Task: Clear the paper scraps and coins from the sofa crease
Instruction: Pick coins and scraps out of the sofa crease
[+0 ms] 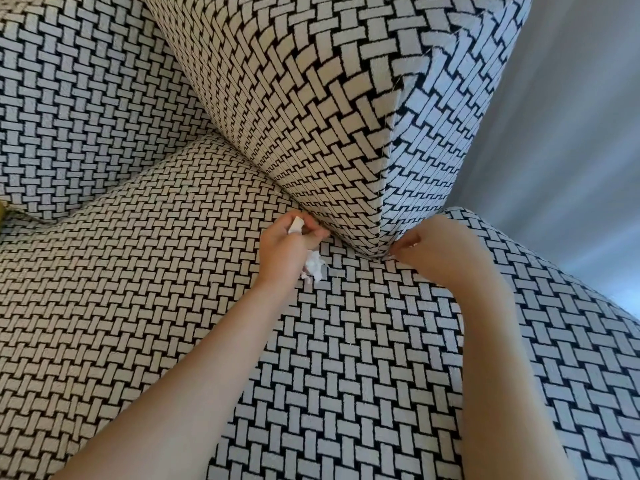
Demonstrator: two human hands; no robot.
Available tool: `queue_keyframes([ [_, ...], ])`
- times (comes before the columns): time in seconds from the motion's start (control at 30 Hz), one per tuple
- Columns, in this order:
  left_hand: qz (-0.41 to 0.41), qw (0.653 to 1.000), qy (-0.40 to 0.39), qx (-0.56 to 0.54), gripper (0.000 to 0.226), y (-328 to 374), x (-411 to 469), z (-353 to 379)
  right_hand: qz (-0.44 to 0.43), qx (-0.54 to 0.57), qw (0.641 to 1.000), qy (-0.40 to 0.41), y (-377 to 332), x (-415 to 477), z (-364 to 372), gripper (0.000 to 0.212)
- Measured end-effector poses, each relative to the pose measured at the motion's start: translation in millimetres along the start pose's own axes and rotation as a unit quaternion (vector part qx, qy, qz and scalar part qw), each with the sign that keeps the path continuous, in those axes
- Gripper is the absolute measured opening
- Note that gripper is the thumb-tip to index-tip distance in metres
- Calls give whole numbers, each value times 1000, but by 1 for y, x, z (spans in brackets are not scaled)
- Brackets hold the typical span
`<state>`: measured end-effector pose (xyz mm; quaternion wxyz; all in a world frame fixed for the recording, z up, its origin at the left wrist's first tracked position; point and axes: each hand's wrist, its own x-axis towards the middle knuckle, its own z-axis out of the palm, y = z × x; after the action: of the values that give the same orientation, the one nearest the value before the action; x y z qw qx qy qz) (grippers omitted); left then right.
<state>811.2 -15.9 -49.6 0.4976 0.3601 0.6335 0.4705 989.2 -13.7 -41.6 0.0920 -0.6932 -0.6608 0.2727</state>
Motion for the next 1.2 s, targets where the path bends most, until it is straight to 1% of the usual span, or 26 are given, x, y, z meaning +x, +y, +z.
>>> queue_keyframes([
  [0.03, 8, 999, 4, 31, 29, 0, 1, -1, 1, 6, 1000, 10, 1, 0, -2, 25],
  [0.1, 50, 986, 3, 160, 22, -1, 3, 0, 15, 1, 999, 33, 2, 0, -4, 26],
  [0.17, 104, 952, -29, 285, 8, -1, 3, 3, 38, -40, 998, 40, 3, 0, -4, 27],
  [0.23, 137, 926, -45, 348, 8, -3, 2, 7, 40, -73, 997, 9, 4, 0, -1, 28],
  [0.37, 159, 906, -36, 391, 15, -10, -3, 11, 19, -89, 994, -59, -2, -3, -1, 29],
  [0.47, 178, 875, -26, 450, 26, -11, -7, 15, -19, -37, 991, -130, -10, -9, -4, 22],
  [0.5, 183, 866, -18, 465, 29, -11, -9, 17, -24, -24, 989, -143, -11, -10, -4, 22],
  [0.6, 189, 855, 23, 483, 31, -13, -13, 27, -33, -23, 991, -131, -13, -10, -1, 19],
  [0.7, 184, 848, 32, 496, 18, -13, -14, 34, -31, -16, 994, -107, -13, -8, 2, 17],
  [0.73, 179, 851, 23, 494, 15, -13, -15, 34, -30, -15, 995, -94, -14, -8, 3, 17],
  [0.77, 169, 861, 11, 479, 13, -12, -14, 33, -29, -16, 996, -80, -14, -8, 4, 18],
  [0.8, 149, 886, 1, 438, 13, -11, -12, 30, -29, -23, 997, -67, -15, -7, 5, 18],
  [0.87, 61, 955, -6, 290, 23, -3, -7, 21, -25, -41, 998, -49, -16, -5, 9, 19],
  [0.9, 2, 979, 0, 202, 31, 1, -6, 15, -23, -51, 998, -40, -17, -5, 12, 19],
  [0.93, -56, 990, 9, 128, 35, 6, -5, 9, -19, -59, 998, -31, -18, -3, 15, 20],
  [0.97, -100, 992, 17, 76, 36, 7, -2, 2, -12, -63, 998, -23, -18, -1, 18, 20],
  [1.03, -142, 989, 16, 25, 32, 10, -3, -8, 16, -56, 998, -4, -16, 2, 23, 18],
  [1.07, -144, 989, 10, 19, 32, 10, -5, -12, 36, -45, 998, 9, -16, 3, 24, 18],
  [1.13, -122, 992, -4, 39, 22, 8, -8, -18, 75, -16, 997, 27, -13, 3, 26, 23],
  [1.17, -100, 993, -10, 67, 21, 8, -10, -20, 81, -4, 996, 36, -13, 2, 27, 23],
  [1.2, -72, 992, -20, 104, 24, 7, -12, -20, 84, 4, 995, 46, -11, 2, 29, 23],
])
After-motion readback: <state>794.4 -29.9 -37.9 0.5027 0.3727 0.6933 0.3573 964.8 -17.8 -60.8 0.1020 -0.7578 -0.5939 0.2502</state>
